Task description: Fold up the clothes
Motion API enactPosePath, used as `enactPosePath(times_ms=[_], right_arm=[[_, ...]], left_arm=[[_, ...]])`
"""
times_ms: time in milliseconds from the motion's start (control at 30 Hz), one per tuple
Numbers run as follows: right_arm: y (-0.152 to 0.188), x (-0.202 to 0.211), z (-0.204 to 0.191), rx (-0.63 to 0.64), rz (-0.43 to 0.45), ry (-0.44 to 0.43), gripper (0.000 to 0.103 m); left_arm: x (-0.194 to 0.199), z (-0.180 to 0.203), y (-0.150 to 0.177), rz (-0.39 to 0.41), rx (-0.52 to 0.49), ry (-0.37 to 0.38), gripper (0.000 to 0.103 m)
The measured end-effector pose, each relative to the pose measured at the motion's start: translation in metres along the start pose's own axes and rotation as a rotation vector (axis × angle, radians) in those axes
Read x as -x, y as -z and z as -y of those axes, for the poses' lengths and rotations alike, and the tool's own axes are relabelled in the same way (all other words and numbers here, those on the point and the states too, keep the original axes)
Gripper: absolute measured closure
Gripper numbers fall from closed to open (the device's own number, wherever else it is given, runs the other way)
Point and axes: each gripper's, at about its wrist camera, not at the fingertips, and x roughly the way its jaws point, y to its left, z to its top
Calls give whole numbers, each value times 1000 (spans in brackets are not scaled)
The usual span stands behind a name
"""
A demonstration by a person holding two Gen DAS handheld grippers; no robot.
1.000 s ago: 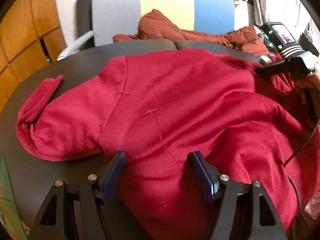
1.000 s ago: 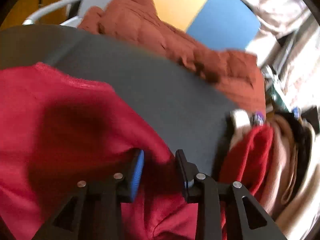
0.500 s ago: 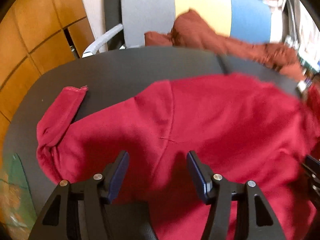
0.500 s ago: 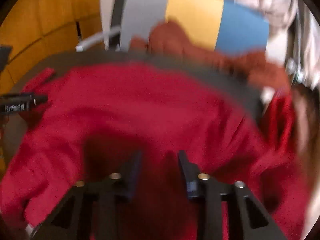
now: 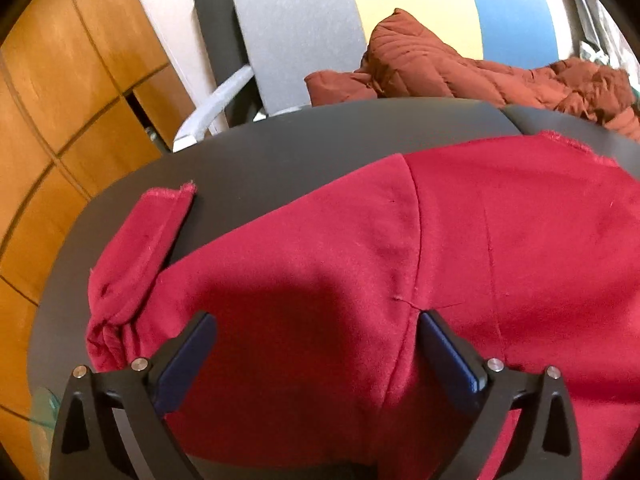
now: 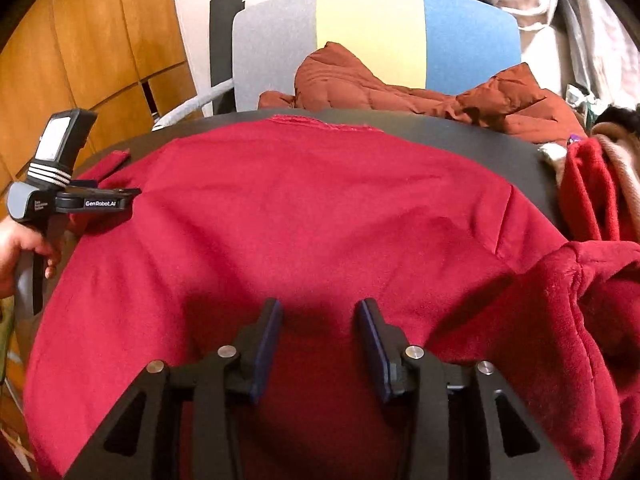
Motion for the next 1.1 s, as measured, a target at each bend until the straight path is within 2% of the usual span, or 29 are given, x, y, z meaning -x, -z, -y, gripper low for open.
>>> enactPosePath(times_ms=[33, 67, 100, 300, 400, 467, 567, 667, 733, 833, 1000, 1100], right_arm=[[-2, -4, 3, -4, 2, -7, 59], [-4, -7, 6, -9, 5, -14, 59], [-5, -9, 8, -13, 6, -21, 58], [-9, -15, 14, -22, 10, -38, 58], [-10, -16, 16, -22, 12, -41, 58], [-9, -15, 16, -25, 12, -45, 57], [-9, -13, 16, -28, 13, -49, 57], [-8, -12, 17, -31, 14, -52, 56], [-7, -12, 17, -31, 13, -53, 55], [-6, -10, 15, -24, 2, -53, 55], [-1, -4, 18, 72, -22, -44, 55], [0, -2, 27, 60, -27, -29, 54]], left_arm=[[6, 1, 1, -17, 14, 11, 16], [13, 4, 1, -35, 26, 24, 28], [20, 6, 2, -52, 38, 37, 34], [93, 35, 24, 70, 80, 168, 33], [106, 55, 41, 81, 75, 199, 33], [103, 62, 56, 59, 78, 208, 33], [85, 65, 82, -7, 84, 180, 33], [82, 52, 104, 69, 105, 184, 30], [83, 49, 112, 120, 55, 166, 30], [86, 48, 123, 181, -13, 115, 22], [73, 17, 128, 131, 101, 213, 13], [73, 18, 131, 142, 88, 205, 12]])
